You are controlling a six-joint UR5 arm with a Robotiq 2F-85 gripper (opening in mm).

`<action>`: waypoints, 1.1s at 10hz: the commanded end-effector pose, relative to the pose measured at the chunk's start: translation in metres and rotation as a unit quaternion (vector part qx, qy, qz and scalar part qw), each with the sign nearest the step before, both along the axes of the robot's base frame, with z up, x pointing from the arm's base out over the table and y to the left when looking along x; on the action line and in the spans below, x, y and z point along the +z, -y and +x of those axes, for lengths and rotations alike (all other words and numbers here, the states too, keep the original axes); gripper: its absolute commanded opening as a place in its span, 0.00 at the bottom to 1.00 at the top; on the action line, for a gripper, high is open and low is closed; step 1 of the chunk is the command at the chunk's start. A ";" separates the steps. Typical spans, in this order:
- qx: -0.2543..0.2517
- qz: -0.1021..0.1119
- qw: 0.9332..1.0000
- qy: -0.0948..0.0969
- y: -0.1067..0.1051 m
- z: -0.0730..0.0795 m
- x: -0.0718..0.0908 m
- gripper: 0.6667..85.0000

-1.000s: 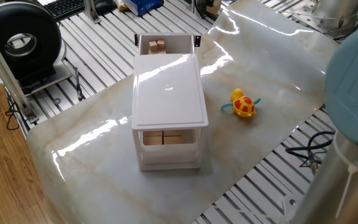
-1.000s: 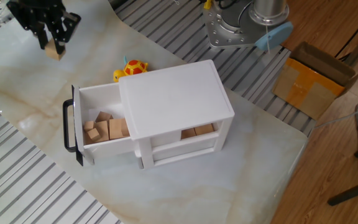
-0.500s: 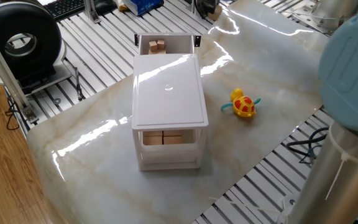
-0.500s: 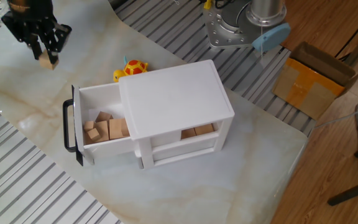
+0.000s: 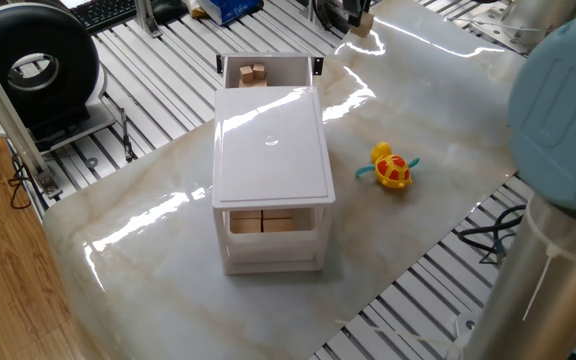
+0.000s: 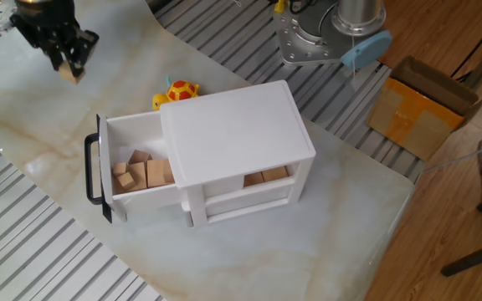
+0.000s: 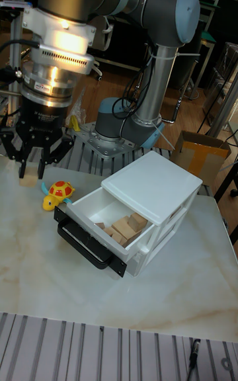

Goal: Take something out of a drawer

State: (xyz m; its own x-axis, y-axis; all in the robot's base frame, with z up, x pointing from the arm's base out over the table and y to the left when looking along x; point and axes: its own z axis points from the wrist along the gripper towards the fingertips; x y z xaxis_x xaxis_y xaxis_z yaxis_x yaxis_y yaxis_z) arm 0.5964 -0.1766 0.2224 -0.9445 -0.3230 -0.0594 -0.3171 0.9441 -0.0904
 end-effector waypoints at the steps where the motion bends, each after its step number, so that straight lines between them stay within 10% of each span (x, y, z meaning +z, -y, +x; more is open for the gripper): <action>1: 0.033 0.032 0.999 0.021 -0.003 0.025 -0.034 0.00; 4: 0.048 0.056 0.996 0.059 0.002 0.050 -0.079 0.00; 7: -0.005 0.019 1.000 0.022 0.025 0.030 -0.082 0.00; 11: -0.015 0.057 0.998 0.013 0.018 0.035 -0.125 0.00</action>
State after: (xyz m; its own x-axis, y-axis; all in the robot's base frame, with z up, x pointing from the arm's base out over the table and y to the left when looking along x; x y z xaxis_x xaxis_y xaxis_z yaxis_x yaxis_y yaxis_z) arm 0.6265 -0.1957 0.1256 -0.9435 -0.3120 -0.1121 -0.3103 0.9501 -0.0329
